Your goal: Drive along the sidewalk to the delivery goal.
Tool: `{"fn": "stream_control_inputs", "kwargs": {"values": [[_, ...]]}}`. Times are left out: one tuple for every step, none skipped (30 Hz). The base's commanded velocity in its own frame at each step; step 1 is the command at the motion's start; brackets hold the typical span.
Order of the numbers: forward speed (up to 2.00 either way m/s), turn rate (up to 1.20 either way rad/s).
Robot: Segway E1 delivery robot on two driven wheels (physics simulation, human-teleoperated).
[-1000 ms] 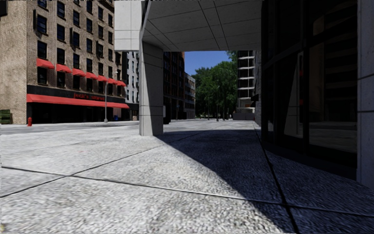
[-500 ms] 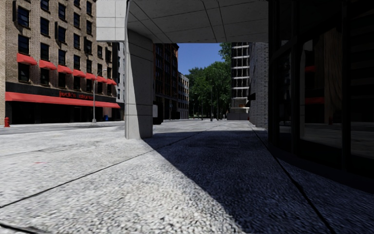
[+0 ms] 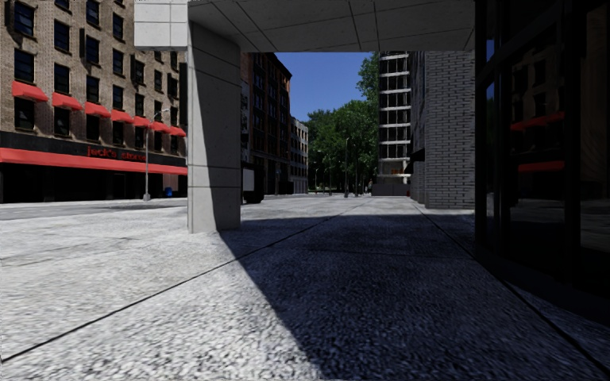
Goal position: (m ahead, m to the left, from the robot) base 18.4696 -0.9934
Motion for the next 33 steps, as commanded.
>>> {"fn": "stream_control_inputs", "kwargs": {"values": [[2.00, 0.00], [2.00, 0.00], [2.00, 0.00], [2.00, 0.00], [2.00, 0.00], [2.00, 0.00], [2.00, 0.00], [2.00, 0.00], [2.00, 0.00], [2.00, 0.00], [2.00, 0.00], [2.00, 0.00], [2.00, 0.00], [2.00, 0.00], [2.00, 0.00], [2.00, 0.00], [2.00, 0.00], [2.00, 0.00], [2.00, 0.00], [2.00, 0.00], [2.00, 0.00], [2.00, 0.00], [2.00, 0.00], [2.00, 0.00], [2.00, 0.00], [2.00, 0.00], [2.00, 0.00], [2.00, 0.00], [2.00, 0.00], [2.00, 0.00], [2.00, 0.00], [2.00, 0.00], [2.00, 0.00]]}}
